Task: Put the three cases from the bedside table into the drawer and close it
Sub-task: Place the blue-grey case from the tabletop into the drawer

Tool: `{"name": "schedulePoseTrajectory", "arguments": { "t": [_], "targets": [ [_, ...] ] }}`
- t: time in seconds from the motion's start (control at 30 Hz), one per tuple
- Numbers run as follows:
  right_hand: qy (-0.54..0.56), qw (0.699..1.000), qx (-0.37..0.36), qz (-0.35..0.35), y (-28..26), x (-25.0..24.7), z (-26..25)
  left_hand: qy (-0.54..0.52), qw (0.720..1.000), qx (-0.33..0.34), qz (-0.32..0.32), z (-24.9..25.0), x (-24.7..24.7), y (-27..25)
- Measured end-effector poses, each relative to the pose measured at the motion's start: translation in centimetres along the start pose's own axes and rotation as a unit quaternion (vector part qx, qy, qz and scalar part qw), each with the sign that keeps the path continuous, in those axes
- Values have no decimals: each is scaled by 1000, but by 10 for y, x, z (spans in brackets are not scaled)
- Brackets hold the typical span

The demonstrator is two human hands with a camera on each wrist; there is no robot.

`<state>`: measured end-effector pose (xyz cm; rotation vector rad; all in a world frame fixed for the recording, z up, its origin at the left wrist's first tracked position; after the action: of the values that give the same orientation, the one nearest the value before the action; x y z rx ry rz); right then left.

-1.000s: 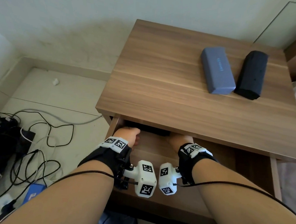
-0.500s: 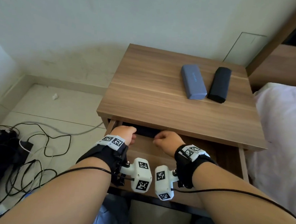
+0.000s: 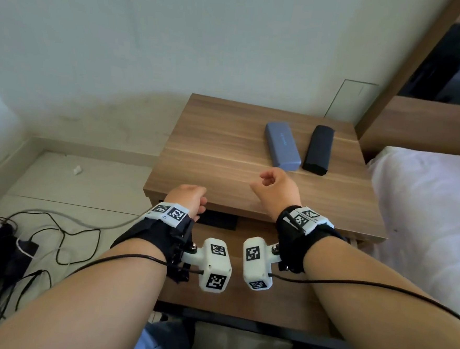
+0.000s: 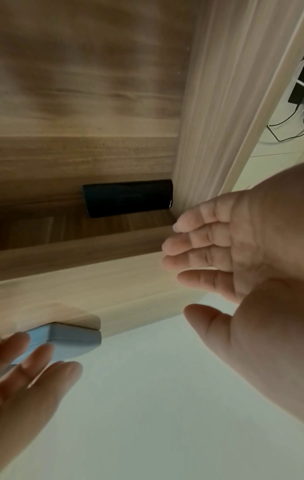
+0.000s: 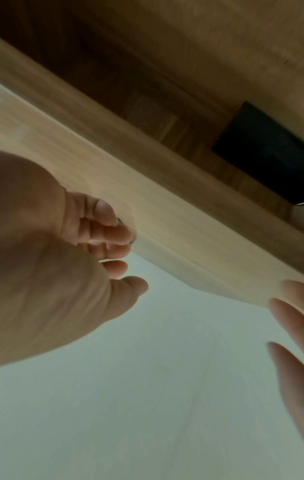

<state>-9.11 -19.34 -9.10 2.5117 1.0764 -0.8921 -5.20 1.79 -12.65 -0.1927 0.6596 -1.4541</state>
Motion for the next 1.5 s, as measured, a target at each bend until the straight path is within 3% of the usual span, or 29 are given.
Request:
{"name": "schedulePoseTrajectory", "arguments": {
  "t": [0.23,0.53,0.83,1.0,1.13,1.4,1.47,1.5],
  "targets": [
    [-46,996,13,74,45,-22,5,-23,1000,-4,15,11,12,21],
    [-144,983,89,69,86,-10,27,-4,998,12,64,12,13,46],
    [-211,969,116,49,101,-5,31,41,997,15,66,13,13,53],
    [-201,973,113,23,83,-5,31,30,998,26,58,13,13,45],
    [-195,979,53,-19,64,-1,29,10,998,29,51,5,8,34],
    [-147,981,-52,-116,17,19,10,1,999,-41,35,-10,1,30],
    [-151,972,-83,-163,-61,14,9,17,997,-55,43,-42,-43,-17],
    [-153,968,-97,-173,-65,18,11,17,997,-63,38,-48,-43,-17]
  ]
}}
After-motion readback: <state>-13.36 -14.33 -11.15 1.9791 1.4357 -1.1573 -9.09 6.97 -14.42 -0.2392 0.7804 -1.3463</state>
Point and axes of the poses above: each hand's wrist, its own y-axis towards the middle knuckle, its own x-axis out of the palm, z = x × y, the point moved 9 cm from there along y, towards the middle knuckle, and after that the axes turned 13 degrees about z, right-handed, at the moved point
